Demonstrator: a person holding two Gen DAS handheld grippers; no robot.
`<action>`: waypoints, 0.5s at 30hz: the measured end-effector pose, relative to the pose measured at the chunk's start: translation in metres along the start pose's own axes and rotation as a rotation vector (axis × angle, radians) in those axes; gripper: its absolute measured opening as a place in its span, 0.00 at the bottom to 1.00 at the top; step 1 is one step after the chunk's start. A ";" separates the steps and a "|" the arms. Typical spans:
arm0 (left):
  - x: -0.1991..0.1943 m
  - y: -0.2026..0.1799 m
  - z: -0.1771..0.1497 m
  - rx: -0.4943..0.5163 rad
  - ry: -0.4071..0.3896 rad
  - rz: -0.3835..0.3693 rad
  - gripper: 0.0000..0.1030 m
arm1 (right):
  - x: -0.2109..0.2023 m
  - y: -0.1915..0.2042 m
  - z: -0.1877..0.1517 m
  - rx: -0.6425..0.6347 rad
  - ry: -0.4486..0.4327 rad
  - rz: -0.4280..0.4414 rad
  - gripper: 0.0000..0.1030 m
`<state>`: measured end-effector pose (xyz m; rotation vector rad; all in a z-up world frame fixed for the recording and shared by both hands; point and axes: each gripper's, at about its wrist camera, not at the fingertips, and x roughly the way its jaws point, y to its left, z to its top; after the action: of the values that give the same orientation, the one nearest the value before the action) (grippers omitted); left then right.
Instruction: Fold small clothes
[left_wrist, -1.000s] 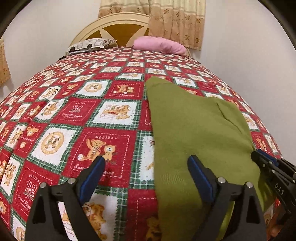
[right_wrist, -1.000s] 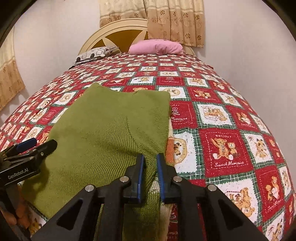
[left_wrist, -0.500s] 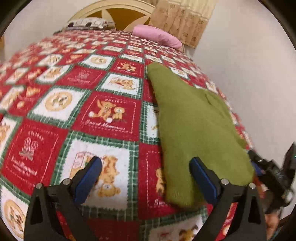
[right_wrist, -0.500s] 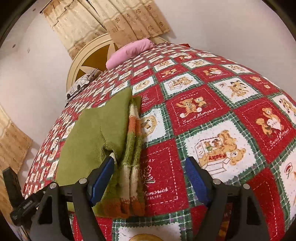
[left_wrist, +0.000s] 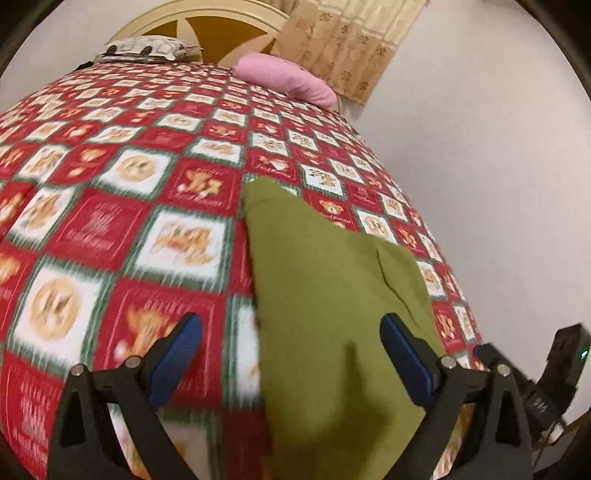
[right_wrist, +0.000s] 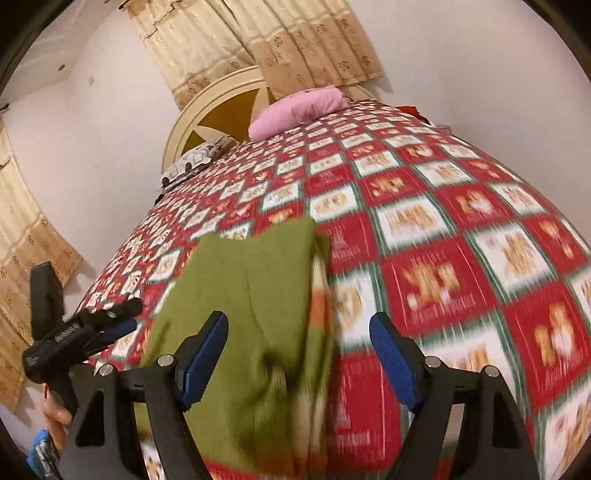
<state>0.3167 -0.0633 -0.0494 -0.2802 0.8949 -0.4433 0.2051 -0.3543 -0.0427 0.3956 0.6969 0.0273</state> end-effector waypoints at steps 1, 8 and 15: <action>0.008 -0.001 0.003 0.006 0.009 0.010 0.96 | 0.011 0.001 0.008 -0.007 0.024 0.006 0.77; 0.053 0.008 -0.009 0.010 0.083 0.006 0.97 | 0.091 0.000 0.008 -0.070 0.202 0.015 0.77; 0.053 0.002 -0.014 0.064 0.057 0.018 0.97 | 0.092 -0.002 -0.001 -0.094 0.184 0.061 0.65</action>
<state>0.3346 -0.0874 -0.0953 -0.2017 0.9363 -0.4646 0.2745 -0.3413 -0.1011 0.3264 0.8620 0.1550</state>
